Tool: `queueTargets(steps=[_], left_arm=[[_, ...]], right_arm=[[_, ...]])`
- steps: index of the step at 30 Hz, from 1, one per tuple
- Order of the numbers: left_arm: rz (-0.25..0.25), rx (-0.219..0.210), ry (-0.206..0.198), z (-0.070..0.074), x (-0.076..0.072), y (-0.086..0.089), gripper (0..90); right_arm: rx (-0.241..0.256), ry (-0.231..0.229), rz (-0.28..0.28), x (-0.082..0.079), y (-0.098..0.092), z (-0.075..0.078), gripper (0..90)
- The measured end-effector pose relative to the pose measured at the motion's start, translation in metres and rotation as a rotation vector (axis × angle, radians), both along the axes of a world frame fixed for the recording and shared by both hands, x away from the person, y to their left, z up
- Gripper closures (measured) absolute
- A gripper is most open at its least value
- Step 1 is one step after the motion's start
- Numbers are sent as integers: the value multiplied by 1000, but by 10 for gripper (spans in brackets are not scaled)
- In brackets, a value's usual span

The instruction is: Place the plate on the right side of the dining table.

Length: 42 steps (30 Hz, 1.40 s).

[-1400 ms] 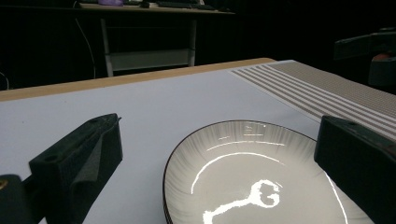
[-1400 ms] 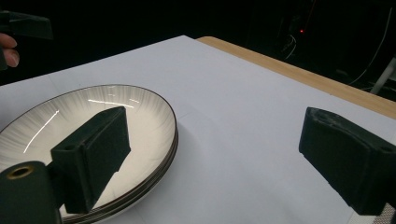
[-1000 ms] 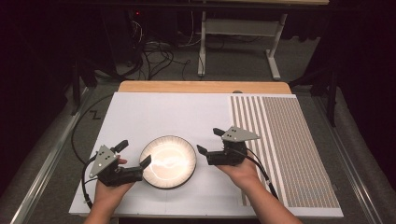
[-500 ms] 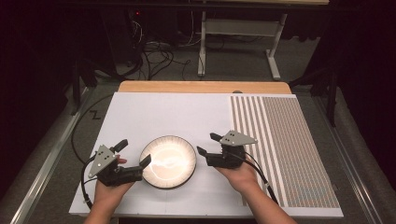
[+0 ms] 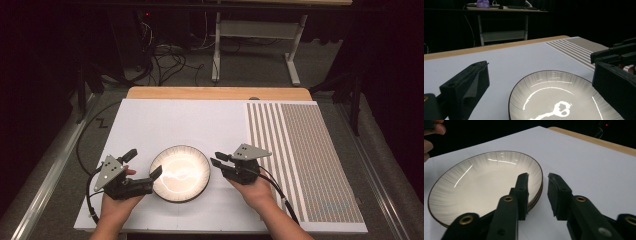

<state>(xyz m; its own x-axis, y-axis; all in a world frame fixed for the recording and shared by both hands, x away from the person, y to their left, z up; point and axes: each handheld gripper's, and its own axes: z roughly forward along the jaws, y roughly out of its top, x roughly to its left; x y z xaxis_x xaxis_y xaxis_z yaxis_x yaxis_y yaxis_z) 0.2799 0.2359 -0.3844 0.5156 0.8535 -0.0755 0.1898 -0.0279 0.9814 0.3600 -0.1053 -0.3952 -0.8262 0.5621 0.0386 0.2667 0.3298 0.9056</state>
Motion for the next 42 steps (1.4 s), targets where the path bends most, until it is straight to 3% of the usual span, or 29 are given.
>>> queueTargets(steps=[8, 10, 18, 24, 26, 30, 42], left_arm=[[-2, 1, -6, 1, 0, -1, 18], [-1, 1, -11, 1, -1, -1, 18], [2, -8, -15, 2, -2, 0, 18], [0, -6, -16, 2, -2, 1, 19], [-2, -5, -15, 2, -2, 1, 18], [5, -14, -12, 1, -1, 2, 18], [5, -9, -10, 1, -1, 1, 19]], right_arm=[[-14, 16, 38, -3, 2, -2, 878], [-38, 12, 55, -4, 3, -3, 898], [-111, 33, 72, -6, 7, -6, 900], [-138, 48, 81, -7, 10, -6, 900], [-177, 35, 85, -7, 12, -7, 900], [-206, 32, 92, -7, 16, -8, 900], [-262, 25, 100, -7, 20, -6, 900]])
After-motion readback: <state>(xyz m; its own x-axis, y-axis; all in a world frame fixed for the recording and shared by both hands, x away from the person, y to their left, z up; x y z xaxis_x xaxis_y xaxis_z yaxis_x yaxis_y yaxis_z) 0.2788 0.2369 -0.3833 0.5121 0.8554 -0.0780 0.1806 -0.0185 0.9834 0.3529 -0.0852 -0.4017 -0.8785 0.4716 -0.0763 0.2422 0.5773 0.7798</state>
